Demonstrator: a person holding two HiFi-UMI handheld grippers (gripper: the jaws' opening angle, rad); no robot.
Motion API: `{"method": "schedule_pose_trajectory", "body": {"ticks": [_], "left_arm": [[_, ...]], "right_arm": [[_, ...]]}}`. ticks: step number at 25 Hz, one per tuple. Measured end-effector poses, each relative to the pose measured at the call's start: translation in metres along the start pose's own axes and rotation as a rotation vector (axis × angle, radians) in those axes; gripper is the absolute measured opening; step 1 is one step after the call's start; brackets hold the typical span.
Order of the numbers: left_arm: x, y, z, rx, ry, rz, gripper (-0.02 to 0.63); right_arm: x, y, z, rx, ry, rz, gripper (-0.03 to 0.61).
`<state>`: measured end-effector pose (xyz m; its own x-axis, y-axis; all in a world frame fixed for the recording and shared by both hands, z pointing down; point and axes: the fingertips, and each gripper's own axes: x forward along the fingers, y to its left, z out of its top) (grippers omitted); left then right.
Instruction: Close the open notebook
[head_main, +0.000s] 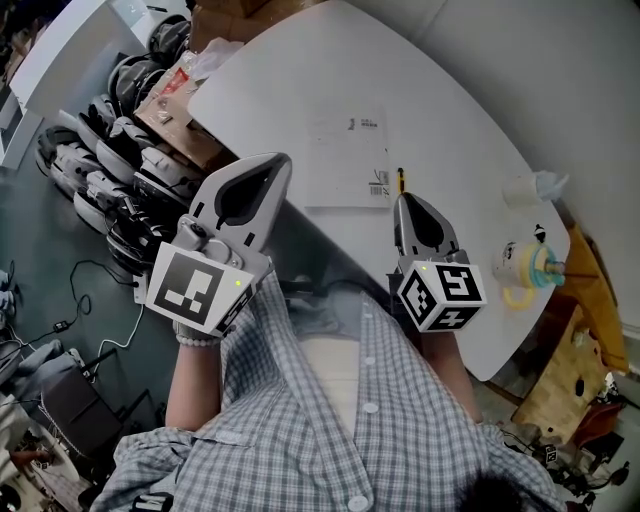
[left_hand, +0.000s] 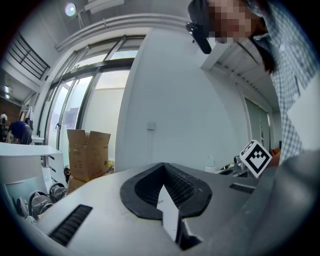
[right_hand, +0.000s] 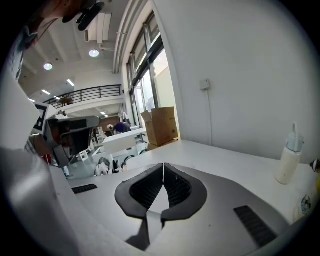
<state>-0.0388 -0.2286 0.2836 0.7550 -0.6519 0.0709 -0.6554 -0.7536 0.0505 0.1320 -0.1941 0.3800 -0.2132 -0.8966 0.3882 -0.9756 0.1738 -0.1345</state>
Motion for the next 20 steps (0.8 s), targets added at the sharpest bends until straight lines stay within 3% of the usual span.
{"method": "schedule_pose_trajectory", "body": {"ticks": [9, 20], "left_arm": [[-0.004, 0.001, 0.016, 0.027, -0.030, 0.004, 0.006], [-0.008, -0.003, 0.036, 0.059, -0.061, -0.010, 0.006]], "right_arm": [[-0.018, 0.006, 0.075, -0.054, -0.174, 0.000, 0.023], [-0.040, 0.009, 0.126, -0.138, -0.299, -0.031, 0.021]]}}
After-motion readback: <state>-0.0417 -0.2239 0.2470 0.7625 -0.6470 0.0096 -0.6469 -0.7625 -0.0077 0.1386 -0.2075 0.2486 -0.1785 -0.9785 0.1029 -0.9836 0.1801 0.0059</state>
